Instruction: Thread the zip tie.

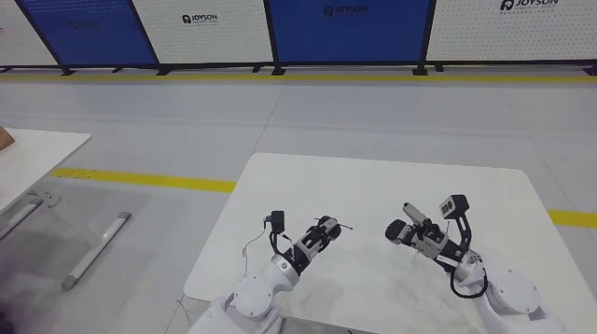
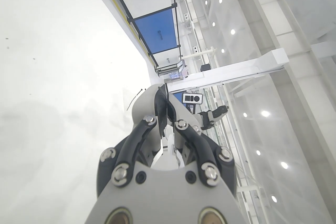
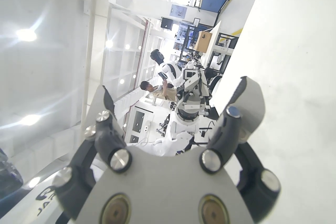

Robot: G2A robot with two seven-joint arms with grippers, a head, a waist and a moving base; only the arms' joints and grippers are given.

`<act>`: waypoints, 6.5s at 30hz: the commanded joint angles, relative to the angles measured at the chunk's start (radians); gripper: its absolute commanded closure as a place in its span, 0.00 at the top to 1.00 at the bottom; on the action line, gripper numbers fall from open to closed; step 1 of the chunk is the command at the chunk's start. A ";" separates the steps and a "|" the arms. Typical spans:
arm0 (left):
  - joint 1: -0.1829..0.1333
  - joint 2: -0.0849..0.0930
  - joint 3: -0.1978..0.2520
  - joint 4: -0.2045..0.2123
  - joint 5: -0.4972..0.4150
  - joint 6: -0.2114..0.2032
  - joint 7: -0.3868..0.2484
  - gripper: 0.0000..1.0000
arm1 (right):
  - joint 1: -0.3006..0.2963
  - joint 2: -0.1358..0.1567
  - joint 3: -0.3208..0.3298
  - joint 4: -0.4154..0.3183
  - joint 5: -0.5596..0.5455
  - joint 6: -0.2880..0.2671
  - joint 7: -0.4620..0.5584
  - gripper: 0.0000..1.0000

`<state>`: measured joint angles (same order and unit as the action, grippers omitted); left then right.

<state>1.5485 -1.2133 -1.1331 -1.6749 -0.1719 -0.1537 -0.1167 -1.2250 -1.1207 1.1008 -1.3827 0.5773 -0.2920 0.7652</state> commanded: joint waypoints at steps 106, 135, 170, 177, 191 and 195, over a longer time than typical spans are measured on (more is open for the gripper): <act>0.041 0.009 -0.118 -0.181 0.081 0.067 -0.036 0.00 | 0.000 0.000 -0.001 0.000 -0.001 0.000 0.000 1.00; 0.125 0.023 -0.109 -0.218 0.161 0.037 -0.129 0.00 | 0.000 0.000 -0.001 0.000 -0.001 0.000 0.000 1.00; 0.037 -0.003 0.016 -0.076 0.274 0.029 0.057 0.00 | -0.001 0.000 0.000 0.001 -0.002 0.003 -0.006 1.00; 0.037 -0.003 0.016 -0.076 0.274 0.029 0.057 0.00 | 0.045 0.015 0.069 -0.051 0.010 0.086 0.143 1.00; 0.037 -0.003 0.016 -0.076 0.274 0.029 0.057 0.00 | 0.230 0.062 0.097 -0.109 -0.527 0.364 0.259 1.00; 0.037 -0.003 0.016 -0.076 0.274 0.029 0.057 0.00 | 0.230 0.062 0.097 -0.109 -0.527 0.364 0.259 1.00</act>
<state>1.5851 -1.2165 -1.1167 -1.7512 0.1017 -0.1250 -0.0601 -0.9951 -1.0586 1.1977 -1.4910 0.0494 0.0730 1.0239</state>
